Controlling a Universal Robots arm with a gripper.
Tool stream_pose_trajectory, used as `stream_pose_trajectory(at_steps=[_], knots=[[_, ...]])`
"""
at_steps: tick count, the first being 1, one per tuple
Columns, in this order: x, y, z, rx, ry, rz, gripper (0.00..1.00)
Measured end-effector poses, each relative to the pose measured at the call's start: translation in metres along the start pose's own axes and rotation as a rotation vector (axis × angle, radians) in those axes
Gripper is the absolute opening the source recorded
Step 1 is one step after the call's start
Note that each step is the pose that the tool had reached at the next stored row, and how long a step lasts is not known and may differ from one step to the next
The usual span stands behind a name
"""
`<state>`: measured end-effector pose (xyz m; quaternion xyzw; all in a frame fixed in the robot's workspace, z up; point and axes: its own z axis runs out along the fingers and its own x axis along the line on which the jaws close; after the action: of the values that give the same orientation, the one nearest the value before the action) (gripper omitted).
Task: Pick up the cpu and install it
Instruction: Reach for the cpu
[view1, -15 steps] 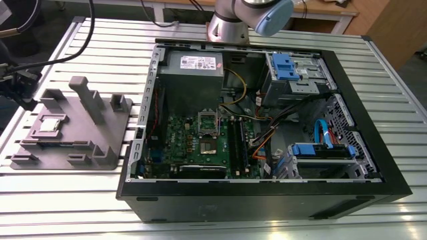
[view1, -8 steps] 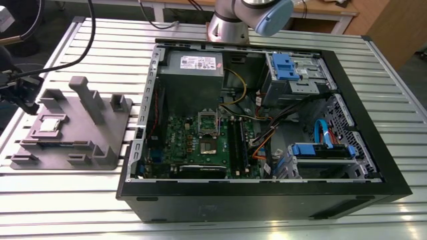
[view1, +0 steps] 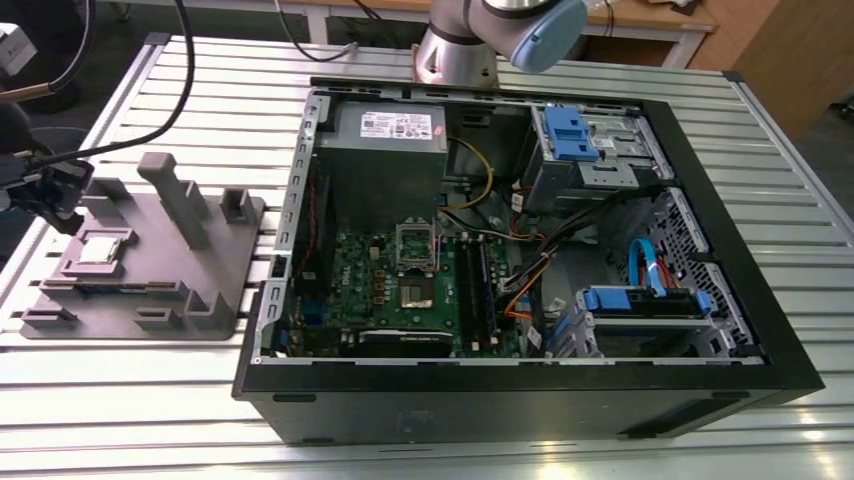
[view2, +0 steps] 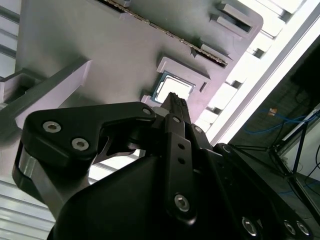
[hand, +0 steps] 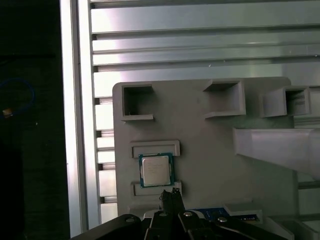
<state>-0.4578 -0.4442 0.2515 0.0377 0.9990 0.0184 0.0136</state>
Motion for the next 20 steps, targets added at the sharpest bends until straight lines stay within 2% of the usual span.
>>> stream_pose_trajectory(at_steps=[9, 14, 20], knots=[[0.0001, 0.0009, 0.0028, -0.0001, 0.0, 0.0, 0.11], [0.0003, 0.001, 0.007, -0.0001, 0.0, 0.0, 0.11], [0.001, 0.0012, 0.0082, -0.0001, -0.0001, 0.0, 0.11]])
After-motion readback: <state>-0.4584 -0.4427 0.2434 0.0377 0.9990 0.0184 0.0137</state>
